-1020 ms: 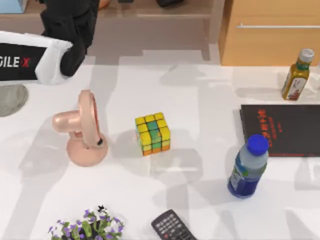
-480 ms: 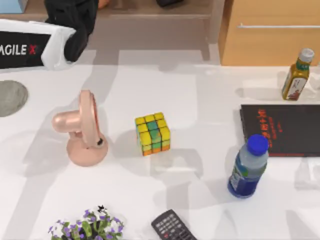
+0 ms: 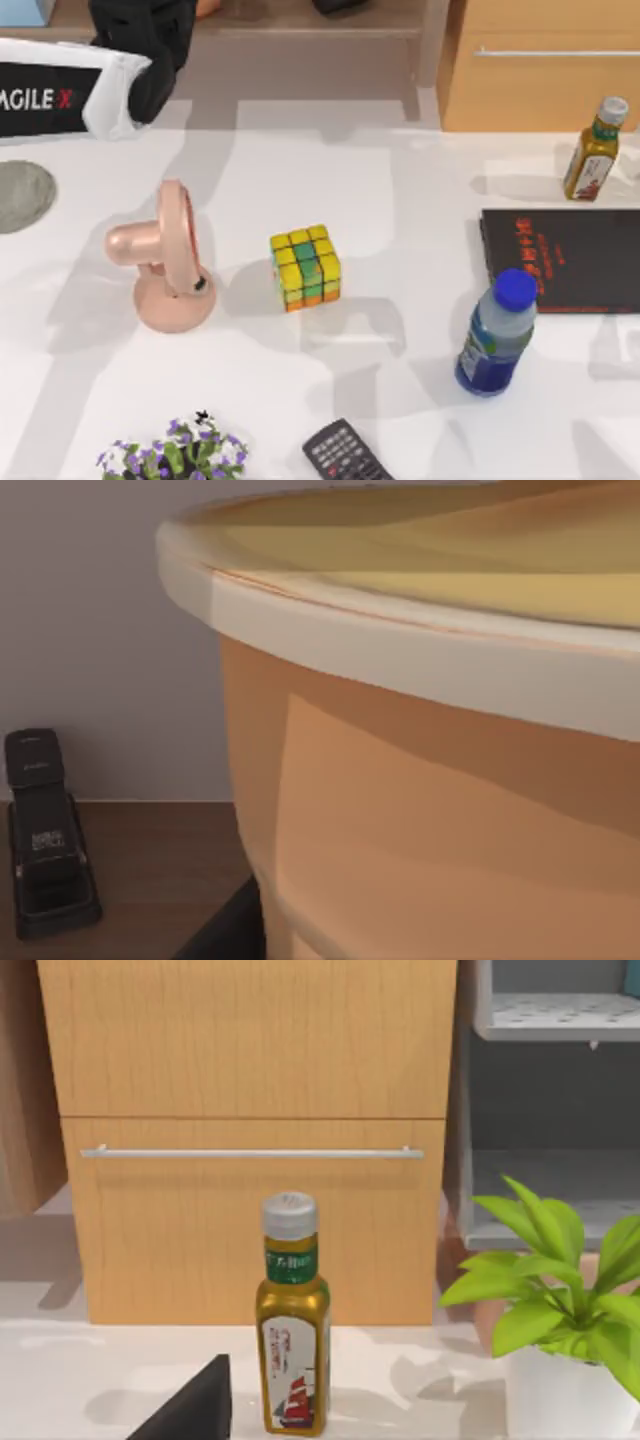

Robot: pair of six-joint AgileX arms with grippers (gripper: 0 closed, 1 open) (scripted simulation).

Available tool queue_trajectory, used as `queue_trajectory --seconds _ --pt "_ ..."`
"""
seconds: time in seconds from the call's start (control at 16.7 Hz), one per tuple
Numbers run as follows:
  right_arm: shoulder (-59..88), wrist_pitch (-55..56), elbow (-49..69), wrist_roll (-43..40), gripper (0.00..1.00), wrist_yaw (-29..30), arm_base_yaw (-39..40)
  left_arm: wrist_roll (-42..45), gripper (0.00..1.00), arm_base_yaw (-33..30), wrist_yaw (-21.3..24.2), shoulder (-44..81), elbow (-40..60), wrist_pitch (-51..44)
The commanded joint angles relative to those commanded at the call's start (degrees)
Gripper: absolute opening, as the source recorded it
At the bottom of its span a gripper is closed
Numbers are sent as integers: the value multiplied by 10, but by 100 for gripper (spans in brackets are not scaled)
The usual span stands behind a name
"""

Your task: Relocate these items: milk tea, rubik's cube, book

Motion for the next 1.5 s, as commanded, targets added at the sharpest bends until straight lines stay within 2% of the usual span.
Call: queue_trajectory --seconds 0.3,0.36,0.96,1.5 --pt "0 0 0 0 100 0 0 0 2 0 0 0 0 0" --pt "0 0 0 0 100 0 0 0 0 0 0 0 0 0" --pt "0 0 0 0 100 0 0 2 0 -5 -3 -8 -9 2" --pt "0 0 0 0 100 0 0 2 0 -33 -34 -153 -200 48"
